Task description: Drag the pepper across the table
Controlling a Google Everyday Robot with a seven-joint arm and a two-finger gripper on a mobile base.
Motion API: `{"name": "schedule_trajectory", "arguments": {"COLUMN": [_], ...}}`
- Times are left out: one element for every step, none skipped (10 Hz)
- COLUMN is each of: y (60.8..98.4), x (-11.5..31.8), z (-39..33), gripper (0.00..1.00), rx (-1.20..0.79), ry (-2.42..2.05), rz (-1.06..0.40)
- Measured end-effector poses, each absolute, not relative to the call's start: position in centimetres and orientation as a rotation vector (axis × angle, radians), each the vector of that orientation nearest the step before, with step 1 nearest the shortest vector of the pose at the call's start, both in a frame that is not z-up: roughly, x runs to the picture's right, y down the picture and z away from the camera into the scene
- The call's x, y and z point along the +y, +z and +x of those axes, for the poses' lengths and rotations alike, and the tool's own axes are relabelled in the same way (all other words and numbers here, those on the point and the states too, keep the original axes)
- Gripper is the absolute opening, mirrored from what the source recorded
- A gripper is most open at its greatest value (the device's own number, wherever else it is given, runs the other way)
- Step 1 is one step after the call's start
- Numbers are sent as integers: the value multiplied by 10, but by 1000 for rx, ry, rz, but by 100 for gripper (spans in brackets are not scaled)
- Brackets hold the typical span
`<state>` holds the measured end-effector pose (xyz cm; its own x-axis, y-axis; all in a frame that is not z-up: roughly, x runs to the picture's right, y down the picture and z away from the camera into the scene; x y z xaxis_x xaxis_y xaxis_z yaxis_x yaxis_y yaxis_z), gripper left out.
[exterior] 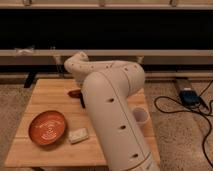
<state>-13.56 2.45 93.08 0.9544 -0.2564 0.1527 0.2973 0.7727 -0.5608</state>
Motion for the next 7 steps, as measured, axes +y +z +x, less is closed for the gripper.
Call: {"name": "schedule_trajectory", "arguments": {"y": [920,910,902,897,895,895,895], "x": [31,35,35,32,31,31,33], "z": [-142,-148,-152,-155,-153,-154,-157], "gripper": [80,80,80,80,80,80,80], "rx": [-88,-114,-138,-167,-176,-177,-181], "ry": [-327,-347,-349,-340,-333,-332,-334], "rz": [-622,-622,-621,-617,-615,-616,-619]}}
